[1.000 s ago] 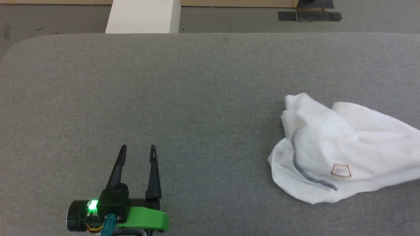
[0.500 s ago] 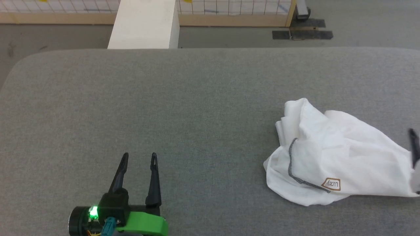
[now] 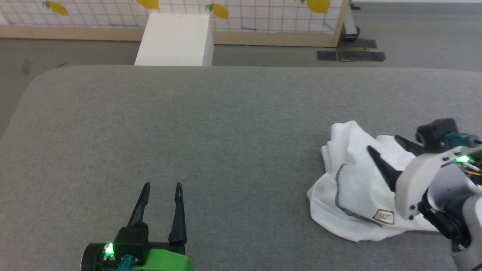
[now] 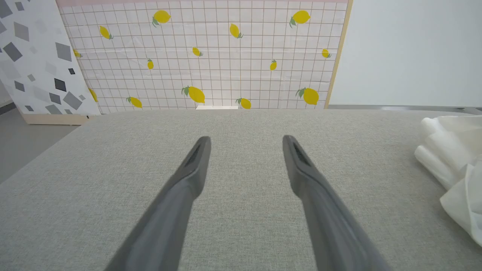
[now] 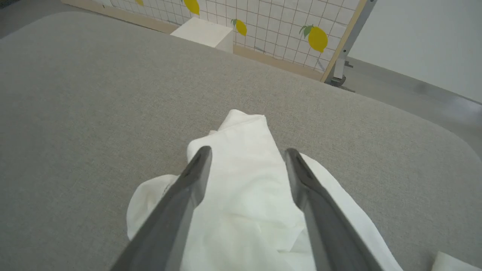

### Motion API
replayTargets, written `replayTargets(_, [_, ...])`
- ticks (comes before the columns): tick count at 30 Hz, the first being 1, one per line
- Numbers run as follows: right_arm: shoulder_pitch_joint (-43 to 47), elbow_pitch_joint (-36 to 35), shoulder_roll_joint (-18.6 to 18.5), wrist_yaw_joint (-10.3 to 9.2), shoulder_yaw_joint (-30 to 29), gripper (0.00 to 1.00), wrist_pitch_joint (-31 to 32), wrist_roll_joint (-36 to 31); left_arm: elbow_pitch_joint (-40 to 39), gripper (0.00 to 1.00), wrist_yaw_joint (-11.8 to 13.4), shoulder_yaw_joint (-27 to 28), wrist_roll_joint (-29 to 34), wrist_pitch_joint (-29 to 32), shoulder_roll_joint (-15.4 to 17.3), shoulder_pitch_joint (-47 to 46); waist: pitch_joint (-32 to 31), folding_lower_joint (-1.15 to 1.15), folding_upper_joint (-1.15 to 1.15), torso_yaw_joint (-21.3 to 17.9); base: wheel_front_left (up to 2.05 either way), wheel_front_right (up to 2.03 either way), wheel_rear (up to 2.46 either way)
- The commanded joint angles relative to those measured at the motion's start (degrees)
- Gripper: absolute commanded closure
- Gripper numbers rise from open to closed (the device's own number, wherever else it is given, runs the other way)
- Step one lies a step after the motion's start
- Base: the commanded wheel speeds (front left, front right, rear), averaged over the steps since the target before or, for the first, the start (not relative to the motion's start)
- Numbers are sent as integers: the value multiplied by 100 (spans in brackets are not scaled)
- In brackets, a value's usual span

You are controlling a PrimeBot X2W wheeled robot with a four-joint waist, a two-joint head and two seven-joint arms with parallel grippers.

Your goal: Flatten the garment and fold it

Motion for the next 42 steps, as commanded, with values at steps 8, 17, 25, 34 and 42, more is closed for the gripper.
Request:
replayTargets(8, [-283, 129, -255, -10, 609, 0, 1037, -51, 2, 0, 46, -122, -86, -27, -118, -142, 386, 0, 0, 592, 0, 0, 0])
replayTargets(17, [-394, 417, -257, -10, 576, 100, 1254, -392, 20, 0, 123, -196, -146, -27, -166, -216, 487, 0, 0, 872, 0, 0, 0])
replayTargets(25, [-1510, 424, -220, -10, 744, 100, 790, -350, 48, 0, 135, -276, -181, -27, -181, -301, 514, 0, 0, 922, 0, 0, 0])
replayTargets(34, [-3422, 1093, -540, -10, 1052, 100, 108, -582, 49, 0, 175, -516, -268, -27, -188, -539, 996, 0, 0, 1260, 0, 0, 0])
replayTargets(42, [-3965, 2450, -762, -10, 1280, 60, -420, -1025, 74, 0, 340, -925, -435, -27, -189, -830, 1451, 0, 0, 1617, 0, 0, 0])
